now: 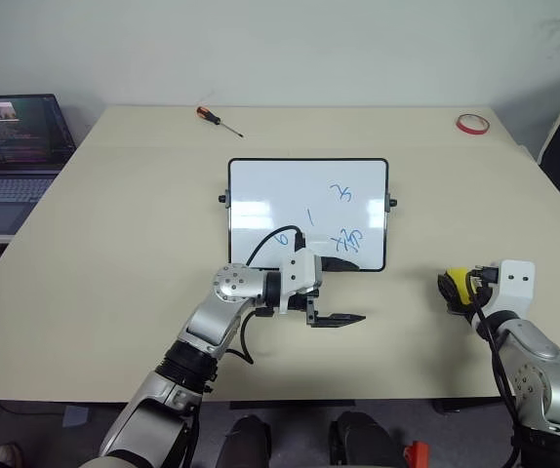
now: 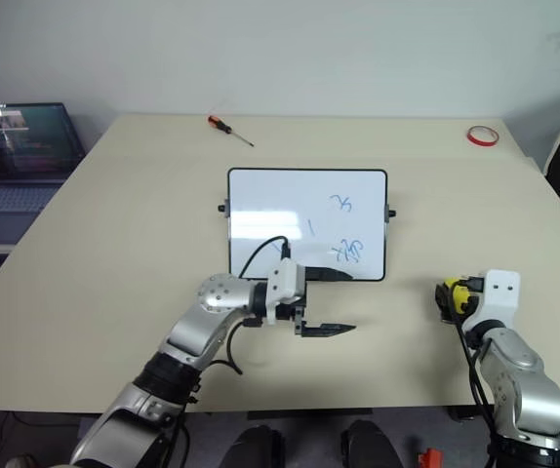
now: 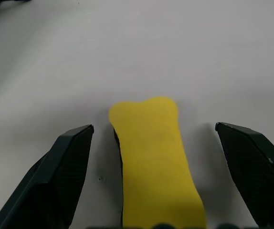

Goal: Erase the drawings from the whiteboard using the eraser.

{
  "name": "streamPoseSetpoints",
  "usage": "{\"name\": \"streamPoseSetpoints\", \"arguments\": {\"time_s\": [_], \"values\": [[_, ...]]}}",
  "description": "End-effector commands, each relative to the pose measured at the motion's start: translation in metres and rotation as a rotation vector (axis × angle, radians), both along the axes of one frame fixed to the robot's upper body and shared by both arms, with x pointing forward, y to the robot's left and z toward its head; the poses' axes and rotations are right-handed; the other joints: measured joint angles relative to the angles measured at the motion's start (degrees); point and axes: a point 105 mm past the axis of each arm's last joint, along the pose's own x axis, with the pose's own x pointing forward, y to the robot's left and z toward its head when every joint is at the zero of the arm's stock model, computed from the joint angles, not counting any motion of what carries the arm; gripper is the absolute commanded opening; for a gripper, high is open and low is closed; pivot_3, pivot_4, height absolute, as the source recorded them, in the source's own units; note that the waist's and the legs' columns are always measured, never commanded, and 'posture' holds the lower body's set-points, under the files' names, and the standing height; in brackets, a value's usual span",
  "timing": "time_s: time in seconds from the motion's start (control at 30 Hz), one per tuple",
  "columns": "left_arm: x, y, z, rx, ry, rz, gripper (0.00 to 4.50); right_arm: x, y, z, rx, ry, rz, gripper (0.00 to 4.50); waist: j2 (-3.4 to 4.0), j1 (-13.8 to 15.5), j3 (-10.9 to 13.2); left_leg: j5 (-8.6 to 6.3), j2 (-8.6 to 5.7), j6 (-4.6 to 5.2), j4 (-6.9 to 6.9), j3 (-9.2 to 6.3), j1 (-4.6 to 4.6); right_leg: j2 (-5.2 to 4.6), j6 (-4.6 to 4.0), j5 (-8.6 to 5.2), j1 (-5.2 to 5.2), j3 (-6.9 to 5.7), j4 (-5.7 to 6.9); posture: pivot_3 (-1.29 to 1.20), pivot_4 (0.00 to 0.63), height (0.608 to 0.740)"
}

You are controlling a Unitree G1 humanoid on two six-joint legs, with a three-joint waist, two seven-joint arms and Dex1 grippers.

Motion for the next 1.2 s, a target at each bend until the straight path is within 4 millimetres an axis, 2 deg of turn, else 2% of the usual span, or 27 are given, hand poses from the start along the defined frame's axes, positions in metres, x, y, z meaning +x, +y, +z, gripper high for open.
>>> {"name": "streamPoseSetpoints", "arguments": {"time_s": [0.03, 0.3, 0.33, 0.4, 0.63, 1.07, 1.2], "values": [[-0.001, -0.002, 0.011, -0.025, -0.048, -0.003, 4.50, 0.002, -0.002, 0.008, 0.000, -0.024, -0.003, 4.48, 0.00, 0.0, 0.0, 0.00, 0.00, 0.00, 0.00, 0.00, 0.00, 0.00, 0.00, 0.00, 0.00, 0.00, 0.00, 0.00, 0.150, 0.740], [0.001, -0.002, 0.012, -0.027, -0.055, 0.004, 4.50, 0.005, -0.004, 0.008, 0.008, -0.025, -0.010, 4.48, 0.00, 0.0, 0.0, 0.00, 0.00, 0.00, 0.00, 0.00, -0.02, 0.00, 0.00, 0.00, -0.01, -0.01, 0.00, 0.00, 0.150, 0.740], [0.001, -0.002, 0.012, -0.028, -0.055, 0.004, 4.50, 0.005, -0.004, 0.008, 0.008, -0.027, -0.011, 4.31, 0.00, 0.0, 0.0, 0.00, 0.00, 0.00, 0.00, 0.00, -0.02, 0.00, 0.00, 0.00, -0.02, 0.00, 0.00, 0.00, 0.150, 0.740], [0.001, -0.002, 0.012, -0.029, -0.056, 0.004, 4.50, 0.006, -0.005, 0.009, 0.010, -0.033, -0.017, 3.86, 0.00, 0.0, 0.0, 0.00, 0.00, 0.00, 0.00, 0.00, -0.04, 0.00, 0.00, 0.00, -0.02, -0.01, 0.00, 0.00, 0.150, 0.740], [0.001, -0.004, 0.013, -0.033, -0.057, 0.003, 4.50, 0.006, -0.006, 0.010, 0.011, -0.037, -0.023, 1.38, 0.00, 0.0, 0.0, 0.00, 0.00, 0.00, 0.00, -0.01, -0.10, 0.00, 0.00, 0.00, -0.08, -0.01, 0.00, 0.00, 0.150, 0.740], [0.002, -0.007, 0.016, -0.054, -0.056, 0.005, 4.50, 0.006, -0.009, 0.015, -0.016, -0.054, -0.034, 1.30, 0.00, 0.0, 0.0, 0.00, 0.00, 0.00, 0.01, -0.01, -0.12, 0.00, 0.00, 0.00, -0.08, -0.01, 0.00, 0.00, 0.150, 0.740], [0.003, -0.012, 0.029, -0.113, -0.081, 0.032, 4.50, 0.006, -0.009, 0.021, -0.023, -0.106, -0.059, 1.30, 0.00, 0.0, 0.0, 0.00, 0.00, 0.00, 0.01, -0.02, -0.13, 0.00, 0.00, 0.00, -0.09, -0.01, 0.00, 0.00, 0.150, 0.740]]}}
